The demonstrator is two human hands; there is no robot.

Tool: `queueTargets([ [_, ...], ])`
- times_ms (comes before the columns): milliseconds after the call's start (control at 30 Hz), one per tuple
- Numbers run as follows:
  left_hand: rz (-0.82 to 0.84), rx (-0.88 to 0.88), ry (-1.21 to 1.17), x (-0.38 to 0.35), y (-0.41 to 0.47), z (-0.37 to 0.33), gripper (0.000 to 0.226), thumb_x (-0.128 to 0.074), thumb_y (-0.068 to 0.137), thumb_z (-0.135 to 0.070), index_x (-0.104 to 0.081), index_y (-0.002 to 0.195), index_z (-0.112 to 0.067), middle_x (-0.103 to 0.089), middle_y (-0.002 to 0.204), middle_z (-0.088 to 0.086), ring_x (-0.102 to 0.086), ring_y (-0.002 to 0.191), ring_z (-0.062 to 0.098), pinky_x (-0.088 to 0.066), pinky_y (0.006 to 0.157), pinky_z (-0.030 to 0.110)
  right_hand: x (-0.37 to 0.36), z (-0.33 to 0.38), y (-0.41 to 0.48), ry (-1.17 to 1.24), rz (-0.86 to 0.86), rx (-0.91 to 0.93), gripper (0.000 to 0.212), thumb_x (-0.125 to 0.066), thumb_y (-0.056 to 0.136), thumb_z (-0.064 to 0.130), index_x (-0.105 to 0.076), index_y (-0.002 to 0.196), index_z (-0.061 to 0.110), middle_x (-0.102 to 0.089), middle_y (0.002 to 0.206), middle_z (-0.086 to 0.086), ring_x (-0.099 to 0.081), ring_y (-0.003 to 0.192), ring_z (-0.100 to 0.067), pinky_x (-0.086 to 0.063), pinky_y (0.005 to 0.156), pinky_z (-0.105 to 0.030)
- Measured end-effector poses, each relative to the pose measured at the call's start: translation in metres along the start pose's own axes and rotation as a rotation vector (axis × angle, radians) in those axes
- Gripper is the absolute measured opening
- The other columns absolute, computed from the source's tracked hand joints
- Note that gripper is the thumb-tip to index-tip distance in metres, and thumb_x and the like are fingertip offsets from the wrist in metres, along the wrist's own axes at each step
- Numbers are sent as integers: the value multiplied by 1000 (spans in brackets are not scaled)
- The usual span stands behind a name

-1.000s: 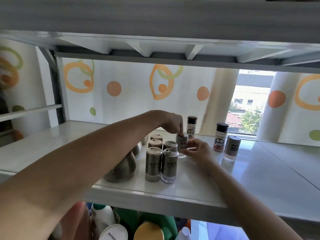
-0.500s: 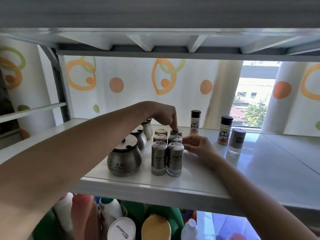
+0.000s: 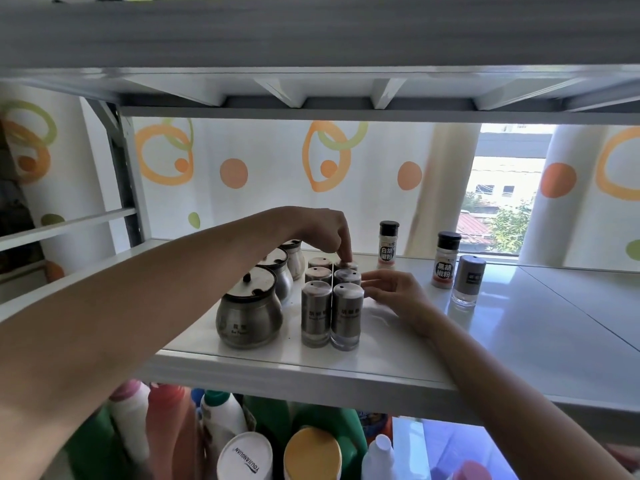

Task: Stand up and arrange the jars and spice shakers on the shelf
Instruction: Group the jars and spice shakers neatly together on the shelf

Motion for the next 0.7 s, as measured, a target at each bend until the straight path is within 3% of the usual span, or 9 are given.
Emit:
queueTargets([
  [67,-40,11,-38,1,3,1,52,-39,79,7,-70,113,-15,-68,112,0,-61,96,7,-36,52,-2,12,-3,1,-110,-108,36,26,-63,83,-3,-66,107,4,-70,89,-10,-66,68,-7,-55,74,-26],
  [133,-89,-4,-87,3,7,-2,47,-44,81,4,-68,117,-14,-67,118,3,-57,116,18,-42,78,10,35,2,-3,-301,-354,138,26,-66,79,3,-69,102,14,-68,81,-4,-60,68,-14,-56,74,-37],
  [267,-121,-53,-132,2,17,-20,51,-48,84,2,-57,130,-18,-55,138,1,-46,130,13,-33,99,19,99,11,-41,-417,-971,221,47,-67,70,6,-56,115,17,-50,108,-11,-45,98,-18,-43,85,-32],
  [333,-117,-96,-122,-3,25,-35,55,-48,84,2,-53,134,-20,-51,141,1,-43,132,14,-31,101,19,131,-2,-54,-383,-1109,148,60,-69,66,11,-49,123,12,-43,119,-18,-40,114,-31,-34,97,-34],
  [400,-96,-125,-120,-11,35,-51,56,-48,85,1,-50,137,-19,-49,141,2,-42,132,15,-31,98,17,155,-19,-56,-376,-1071,53,72,-71,65,15,-41,131,10,-38,125,-23,-35,119,-37,-28,102,-36],
  [467,-60,-138,-118,-22,47,-65,57,-50,86,-2,-46,140,-20,-51,139,3,-44,128,16,-32,94,16,165,-40,-51,-300,-908,-106,87,-77,65,17,-31,139,16,-32,134,-22,-30,127,-34,-25,107,-38],
  [567,-25,-149,-104,-37,67,-84,65,-51,84,-5,-38,144,-27,-58,128,7,-55,107,20,-44,87,22,160,-55,-44,-243,-702,-214,99,-83,64,20,-24,144,25,-33,143,-14,-34,133,-29,-29,110,-47],
  [633,6,-163,-93,-45,75,-96,74,-52,83,-6,-28,146,-35,-45,145,5,-54,115,20,-47,97,30,154,-55,-40,-225,-630,-190,95,-81,67,18,-26,144,23,-45,139,-11,-44,127,-26,-36,106,-45],
  [700,28,-182,-59,-52,80,-107,78,-53,85,-6,-19,149,-36,-30,154,-2,-41,133,19,-37,104,26,152,-53,-39,-189,-607,-183,88,-78,71,13,-29,144,21,-54,133,-9,-52,121,-23,-42,100,-36],
])
Point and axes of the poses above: each hand's wrist, its own y-axis towards the middle knuckle, its own x-axis out of the back of the hand, z = x × y, the point moved 7 cm from there along y, towards the middle knuckle
